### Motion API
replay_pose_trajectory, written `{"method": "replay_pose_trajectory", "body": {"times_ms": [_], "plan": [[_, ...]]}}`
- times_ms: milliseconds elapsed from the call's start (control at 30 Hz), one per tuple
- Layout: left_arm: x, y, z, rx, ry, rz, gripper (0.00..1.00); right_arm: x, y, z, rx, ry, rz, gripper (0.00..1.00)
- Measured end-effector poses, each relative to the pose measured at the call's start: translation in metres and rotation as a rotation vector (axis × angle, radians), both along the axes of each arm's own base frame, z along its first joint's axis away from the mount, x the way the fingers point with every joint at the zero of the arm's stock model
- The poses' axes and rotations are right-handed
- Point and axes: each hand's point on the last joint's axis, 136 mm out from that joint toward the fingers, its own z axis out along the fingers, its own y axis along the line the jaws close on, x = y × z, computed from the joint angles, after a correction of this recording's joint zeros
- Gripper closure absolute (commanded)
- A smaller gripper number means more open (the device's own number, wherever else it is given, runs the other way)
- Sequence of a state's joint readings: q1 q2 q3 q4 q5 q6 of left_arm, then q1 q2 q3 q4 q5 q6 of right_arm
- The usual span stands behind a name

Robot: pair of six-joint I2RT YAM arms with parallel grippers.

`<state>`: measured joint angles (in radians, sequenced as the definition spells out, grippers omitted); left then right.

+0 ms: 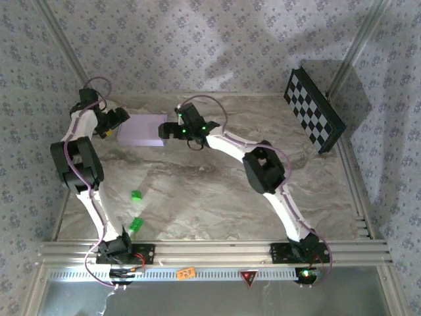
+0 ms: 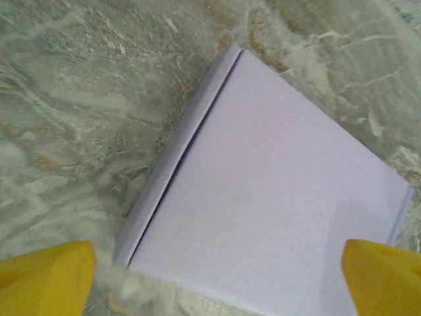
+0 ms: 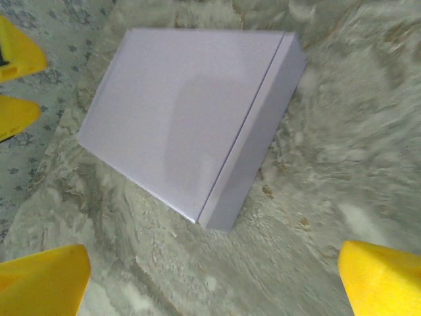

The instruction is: Fold the paper box

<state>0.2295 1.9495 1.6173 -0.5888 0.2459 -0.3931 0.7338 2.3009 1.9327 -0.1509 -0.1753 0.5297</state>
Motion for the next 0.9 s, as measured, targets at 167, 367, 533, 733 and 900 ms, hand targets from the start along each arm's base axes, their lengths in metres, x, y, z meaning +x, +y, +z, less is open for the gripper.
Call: {"method": "replay_pose_trajectory", "body": {"times_ms": [167, 367, 533, 733, 900], "plan": [[-0.030, -0.018, 0.018, 0.064, -0.055, -0.025, 0.00, -0.016, -0.064, 0.033, -0.097, -0.108, -0.029, 0.01], [-0.074, -0.055, -0.017, 0.138, -0.036, -0.125, 0.01, -0.034, -0.166, 0.026, -0.309, -0.215, -0.125, 0.01], [-0.104, -0.072, -0.041, 0.255, -0.061, -0.215, 0.00, -0.057, -0.256, -0.005, -0.518, -0.256, -0.222, 0.01], [-0.117, -0.077, -0.042, 0.397, -0.183, -0.293, 0.00, -0.081, -0.352, -0.034, -0.675, -0.253, -0.355, 0.01], [-0.122, -0.075, -0.050, 0.463, -0.269, -0.313, 0.00, -0.089, -0.410, -0.037, -0.708, -0.278, -0.494, 0.01]]}}
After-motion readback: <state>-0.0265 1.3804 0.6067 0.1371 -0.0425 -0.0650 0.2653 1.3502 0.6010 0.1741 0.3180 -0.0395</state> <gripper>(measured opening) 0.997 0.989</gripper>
